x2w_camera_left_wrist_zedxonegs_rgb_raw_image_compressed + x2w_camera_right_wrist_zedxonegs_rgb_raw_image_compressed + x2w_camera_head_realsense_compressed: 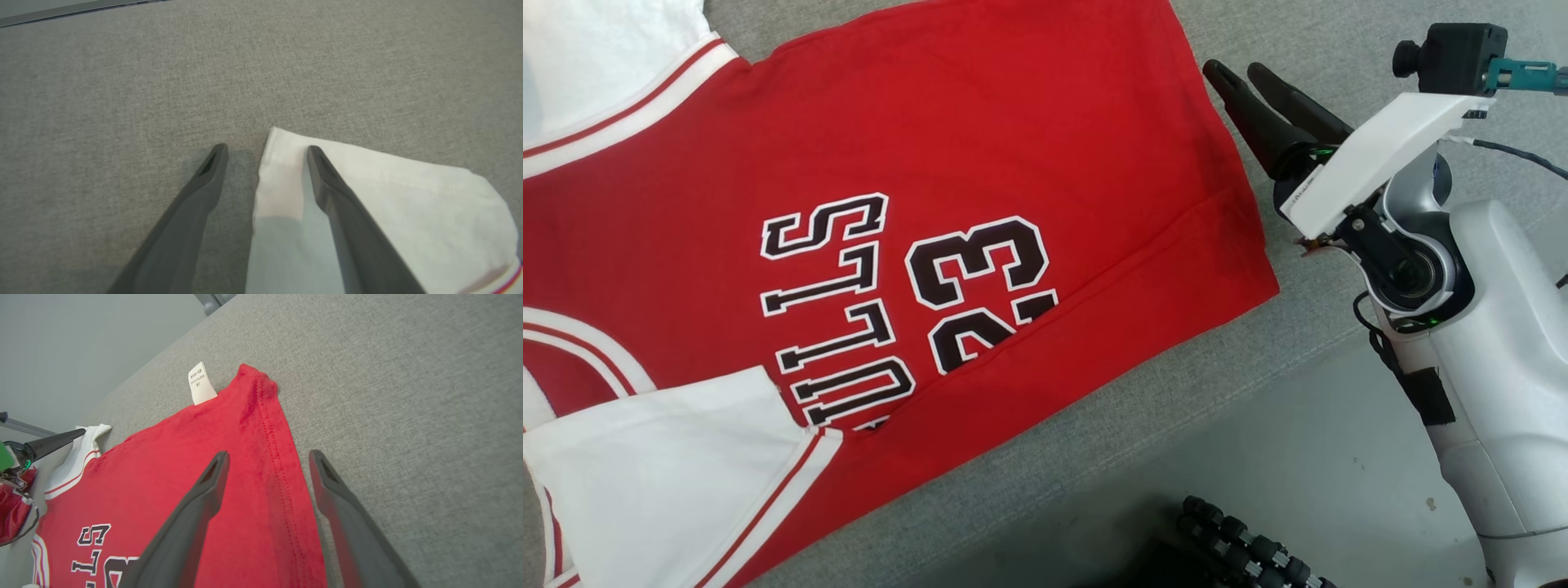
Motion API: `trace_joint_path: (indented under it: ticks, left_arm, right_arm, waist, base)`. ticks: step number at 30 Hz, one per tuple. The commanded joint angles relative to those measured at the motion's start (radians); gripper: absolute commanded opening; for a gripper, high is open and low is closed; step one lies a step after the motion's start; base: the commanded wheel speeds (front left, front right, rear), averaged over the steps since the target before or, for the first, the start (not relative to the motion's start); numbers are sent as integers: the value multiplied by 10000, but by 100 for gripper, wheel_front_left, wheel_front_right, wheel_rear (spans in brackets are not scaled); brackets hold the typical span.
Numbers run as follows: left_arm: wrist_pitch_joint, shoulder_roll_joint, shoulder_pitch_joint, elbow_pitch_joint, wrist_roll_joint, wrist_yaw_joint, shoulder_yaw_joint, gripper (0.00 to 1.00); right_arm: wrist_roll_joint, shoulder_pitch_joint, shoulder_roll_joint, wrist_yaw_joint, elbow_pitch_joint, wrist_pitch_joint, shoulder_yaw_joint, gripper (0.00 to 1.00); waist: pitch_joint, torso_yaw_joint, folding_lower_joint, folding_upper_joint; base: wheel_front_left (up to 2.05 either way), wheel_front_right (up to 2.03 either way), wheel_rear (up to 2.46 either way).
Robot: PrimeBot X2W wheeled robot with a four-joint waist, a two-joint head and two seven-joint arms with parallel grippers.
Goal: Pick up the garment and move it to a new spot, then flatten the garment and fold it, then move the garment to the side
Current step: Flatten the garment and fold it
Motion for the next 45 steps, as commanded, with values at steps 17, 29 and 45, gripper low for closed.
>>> trace_joint_path:
  ticks: [17, 29, 45]
  left_arm:
    - [-645, -154, 138, 241, 41, -464, -153, 0]
    - [-1230, -909, 172, -94, -175, -993, -323, 0]
    - [-1363, -1237, 502, -1239, -509, -1045, -351, 0]
  right_arm:
    - [222, -578, -133, 4, 405, -271, 354, 100]
    - [-322, -1540, -564, 4, 1657, 61, 221, 100]
    - [-1657, -3314, -833, 2, 4187, 645, 388, 100]
  waist:
    - [-41, -7, 0, 0]
    - [-479, 1110, 0, 0]
    - [-503, 2510, 0, 0]
  base:
    - [0, 0, 0]
    - [0, 0, 0]
    - [0, 0, 0]
